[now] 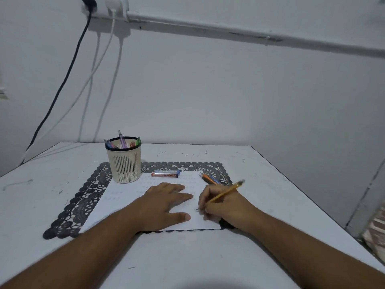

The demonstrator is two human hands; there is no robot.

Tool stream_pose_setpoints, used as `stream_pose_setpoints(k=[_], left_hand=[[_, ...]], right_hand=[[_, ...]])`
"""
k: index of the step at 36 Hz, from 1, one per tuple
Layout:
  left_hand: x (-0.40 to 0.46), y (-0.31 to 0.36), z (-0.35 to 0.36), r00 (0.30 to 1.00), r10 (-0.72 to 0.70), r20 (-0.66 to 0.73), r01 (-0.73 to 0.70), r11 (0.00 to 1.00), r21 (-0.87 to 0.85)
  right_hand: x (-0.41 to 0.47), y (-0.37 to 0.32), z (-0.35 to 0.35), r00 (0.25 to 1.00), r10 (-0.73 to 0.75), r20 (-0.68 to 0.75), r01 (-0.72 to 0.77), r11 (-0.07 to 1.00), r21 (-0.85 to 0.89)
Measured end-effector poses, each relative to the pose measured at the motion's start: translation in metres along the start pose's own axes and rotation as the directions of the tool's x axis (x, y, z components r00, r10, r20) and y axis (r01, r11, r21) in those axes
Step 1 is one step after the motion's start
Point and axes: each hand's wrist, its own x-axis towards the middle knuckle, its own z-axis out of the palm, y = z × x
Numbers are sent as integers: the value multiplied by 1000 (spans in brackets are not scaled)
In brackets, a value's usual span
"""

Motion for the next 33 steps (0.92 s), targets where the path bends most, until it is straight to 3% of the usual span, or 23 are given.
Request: stream_pose_setpoints(k=[33], left_hand=[[2,-3,2,1000,-4,30,3,1000,31]], right_hand=[[-4,0,4,997,-7,-70,5,999,-33]])
